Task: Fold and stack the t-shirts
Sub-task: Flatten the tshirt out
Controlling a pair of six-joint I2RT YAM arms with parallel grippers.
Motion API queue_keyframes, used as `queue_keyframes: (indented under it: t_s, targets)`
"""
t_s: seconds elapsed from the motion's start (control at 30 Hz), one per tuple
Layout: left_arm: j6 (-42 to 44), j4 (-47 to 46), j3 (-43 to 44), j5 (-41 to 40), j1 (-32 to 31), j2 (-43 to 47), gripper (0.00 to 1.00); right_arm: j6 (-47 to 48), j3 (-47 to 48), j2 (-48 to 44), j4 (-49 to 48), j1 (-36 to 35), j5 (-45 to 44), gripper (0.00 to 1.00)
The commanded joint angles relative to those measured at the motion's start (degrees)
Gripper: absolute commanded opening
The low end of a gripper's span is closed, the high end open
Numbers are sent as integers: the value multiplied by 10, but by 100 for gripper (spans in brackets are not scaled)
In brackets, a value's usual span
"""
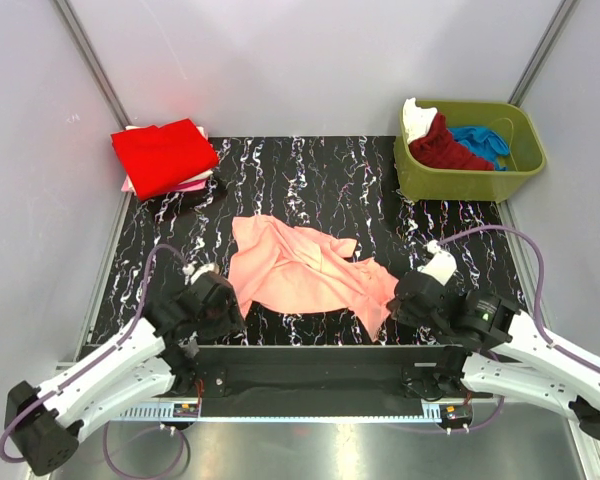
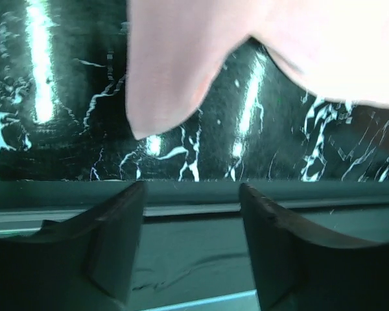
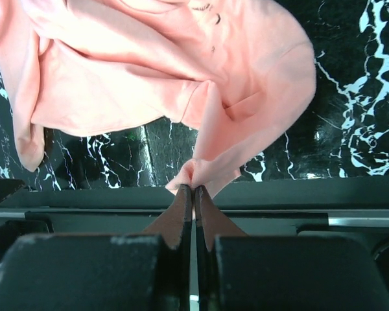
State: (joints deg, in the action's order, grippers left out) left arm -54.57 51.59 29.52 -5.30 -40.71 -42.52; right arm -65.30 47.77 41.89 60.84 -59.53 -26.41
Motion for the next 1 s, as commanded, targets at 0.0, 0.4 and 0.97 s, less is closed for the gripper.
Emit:
queue_keyframes:
  t_s: [0.0,0.4,0.97]
  targets:
    - [-94,-4,-18,-70,-9,38,60,8,-2,8,-42,-2,16,0]
    - [-143,-39,-60,-181,-22,-26,58,10,-12,9,-49,-1,22,0]
    - [-96,-156,-101,-206,-22,-9,37,12,-28,15,-58,-1,23,0]
